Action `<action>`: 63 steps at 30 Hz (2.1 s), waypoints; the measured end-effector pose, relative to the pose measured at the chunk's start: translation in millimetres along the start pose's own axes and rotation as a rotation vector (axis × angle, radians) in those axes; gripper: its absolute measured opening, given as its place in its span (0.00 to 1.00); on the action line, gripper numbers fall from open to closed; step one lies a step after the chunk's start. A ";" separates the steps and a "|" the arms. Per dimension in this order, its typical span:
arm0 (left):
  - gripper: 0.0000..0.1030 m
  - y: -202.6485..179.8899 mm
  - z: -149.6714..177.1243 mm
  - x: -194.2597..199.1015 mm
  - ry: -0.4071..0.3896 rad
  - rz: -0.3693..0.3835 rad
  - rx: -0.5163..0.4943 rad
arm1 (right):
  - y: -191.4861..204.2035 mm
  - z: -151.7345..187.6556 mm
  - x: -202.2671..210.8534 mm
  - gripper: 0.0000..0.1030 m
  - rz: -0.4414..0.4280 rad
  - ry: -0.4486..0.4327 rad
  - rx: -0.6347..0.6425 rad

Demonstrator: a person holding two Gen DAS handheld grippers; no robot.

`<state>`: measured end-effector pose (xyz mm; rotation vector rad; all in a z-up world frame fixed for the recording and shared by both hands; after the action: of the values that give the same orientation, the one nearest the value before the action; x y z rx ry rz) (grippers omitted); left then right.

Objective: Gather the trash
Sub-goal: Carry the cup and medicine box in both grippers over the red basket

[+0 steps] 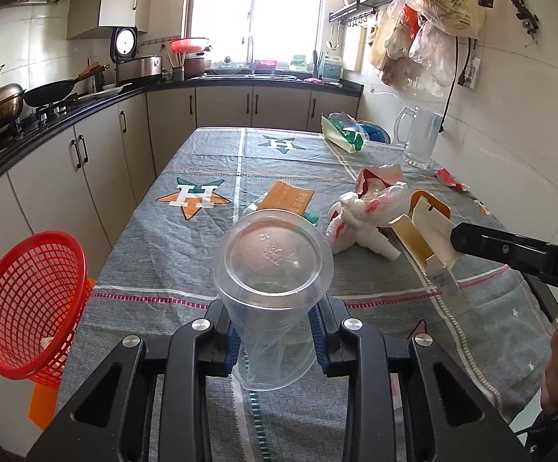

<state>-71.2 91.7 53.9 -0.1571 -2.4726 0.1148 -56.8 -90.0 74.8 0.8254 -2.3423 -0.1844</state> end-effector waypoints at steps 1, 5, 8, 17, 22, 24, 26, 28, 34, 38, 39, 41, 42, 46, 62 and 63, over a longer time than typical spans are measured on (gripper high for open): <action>0.28 0.2 -0.3 -0.7 0.001 -0.001 0.000 | -0.2 0.2 -0.5 0.05 0.000 0.001 0.000; 0.28 0.4 0.2 -0.7 0.001 -0.003 0.000 | -0.4 0.4 -2.1 0.05 -0.006 0.006 -0.005; 0.28 0.4 0.1 -0.7 0.001 -0.003 0.000 | 0.0 0.2 -2.4 0.05 -0.011 0.006 -0.006; 0.28 4.5 0.1 4.0 -0.008 -0.005 0.004 | 7.2 -0.4 -5.2 0.05 -0.021 0.012 0.010; 0.28 8.6 -0.4 8.7 -0.017 -0.013 0.011 | 9.7 -2.5 -5.7 0.05 -0.029 0.009 0.010; 0.28 9.6 -0.9 10.4 -0.021 -0.017 0.013 | 11.3 -4.2 -6.7 0.05 -0.035 0.011 0.009; 0.28 12.3 -1.9 13.1 -0.029 -0.024 0.017 | 14.2 -5.4 -8.2 0.05 -0.043 0.014 0.009; 0.28 16.4 -3.5 16.1 -0.038 -0.032 0.021 | 17.6 -6.8 -10.2 0.05 -0.047 0.016 0.016; 0.29 39.4 -9.7 27.9 -0.073 -0.072 0.057 | 31.1 -12.4 -20.1 0.05 -0.071 0.031 0.037; 0.29 59.7 -12.7 36.0 -0.091 -0.102 0.085 | 43.3 -18.5 -30.0 0.05 -0.103 0.048 0.048; 0.29 65.2 -13.2 38.4 -0.097 -0.111 0.092 | 46.6 -20.0 -33.1 0.05 -0.115 0.053 0.048; 0.29 75.9 -14.1 42.5 -0.106 -0.126 0.107 | 52.3 -22.9 -38.2 0.05 -0.132 0.064 0.052; 0.29 82.2 -14.2 44.8 -0.111 -0.132 0.118 | 56.4 -24.6 -41.4 0.06 -0.142 0.069 0.056; 0.29 106.7 -14.5 52.9 -0.125 -0.168 0.152 | 77.8 -32.1 -54.1 0.06 -0.176 0.084 0.086; 0.29 209.0 -4.6 75.9 -0.135 -0.320 0.285 | 183.3 -69.1 -121.8 0.06 -0.344 0.147 0.178; 0.29 214.7 -3.6 76.2 -0.135 -0.328 0.294 | 190.6 -71.6 -126.1 0.06 -0.355 0.148 0.181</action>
<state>-110.4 315.1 76.8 0.3908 -2.5430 0.3535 -35.5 142.8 126.9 1.2975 -2.0812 -0.0567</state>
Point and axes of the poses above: each gripper's, at about its wrist camera, not at the fingertips, and x roughly against the way its jaws point, y to its left, z to its underside, the point moved 1 cm from there along -x, roughly the way its jaws point, and after that the axes turned 3 degrees about x, right-handed, at the moved point
